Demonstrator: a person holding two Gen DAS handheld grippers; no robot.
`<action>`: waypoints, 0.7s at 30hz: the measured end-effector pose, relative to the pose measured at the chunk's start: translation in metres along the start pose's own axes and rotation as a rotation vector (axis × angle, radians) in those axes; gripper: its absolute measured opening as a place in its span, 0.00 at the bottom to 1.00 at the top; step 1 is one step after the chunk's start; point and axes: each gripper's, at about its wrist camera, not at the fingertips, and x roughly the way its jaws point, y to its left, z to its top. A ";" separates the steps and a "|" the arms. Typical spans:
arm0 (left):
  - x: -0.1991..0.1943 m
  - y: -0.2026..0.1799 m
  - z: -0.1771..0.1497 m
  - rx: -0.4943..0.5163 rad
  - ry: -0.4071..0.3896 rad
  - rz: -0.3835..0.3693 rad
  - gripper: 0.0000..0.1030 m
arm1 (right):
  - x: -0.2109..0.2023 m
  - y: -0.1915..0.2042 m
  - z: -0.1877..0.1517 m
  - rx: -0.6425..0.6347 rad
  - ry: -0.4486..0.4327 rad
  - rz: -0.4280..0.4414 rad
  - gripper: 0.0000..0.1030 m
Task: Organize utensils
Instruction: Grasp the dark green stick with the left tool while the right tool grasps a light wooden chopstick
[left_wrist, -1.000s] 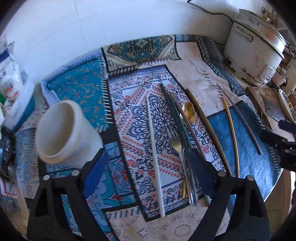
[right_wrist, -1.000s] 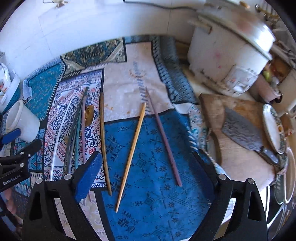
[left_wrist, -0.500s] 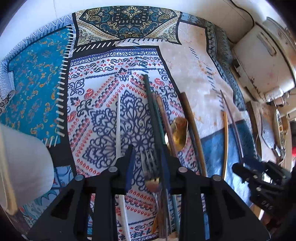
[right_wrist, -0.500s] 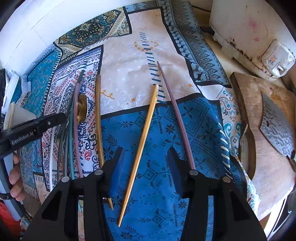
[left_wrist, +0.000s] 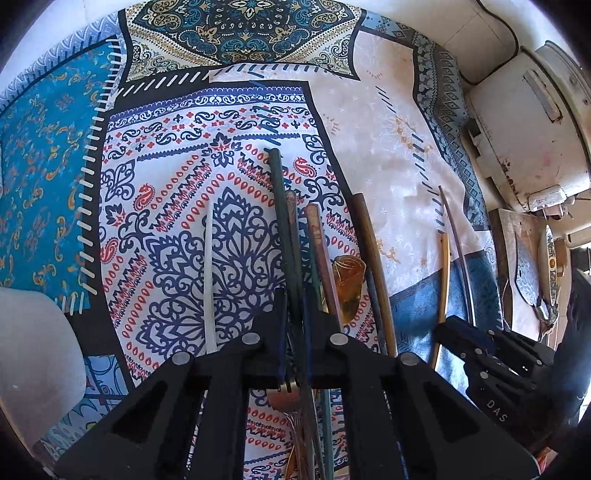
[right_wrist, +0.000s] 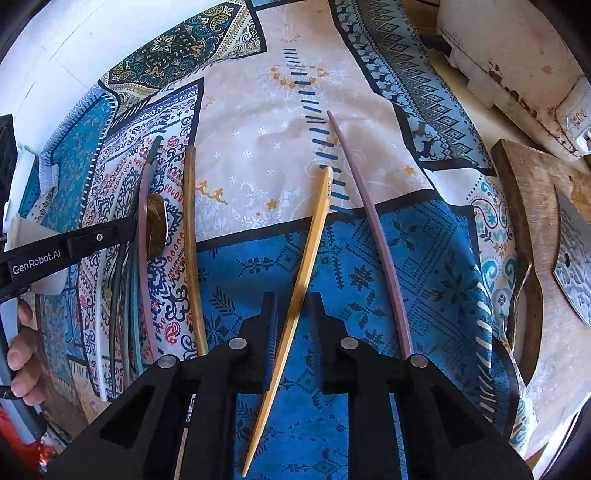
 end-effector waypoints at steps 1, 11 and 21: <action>-0.001 0.000 0.000 0.004 -0.002 0.002 0.06 | 0.001 0.002 0.000 -0.004 -0.006 -0.009 0.09; -0.020 -0.002 -0.009 0.019 -0.031 -0.005 0.04 | -0.003 0.008 0.004 0.023 -0.012 0.077 0.05; -0.031 -0.003 -0.038 0.067 0.012 0.014 0.04 | -0.015 0.024 0.009 0.021 -0.073 0.085 0.05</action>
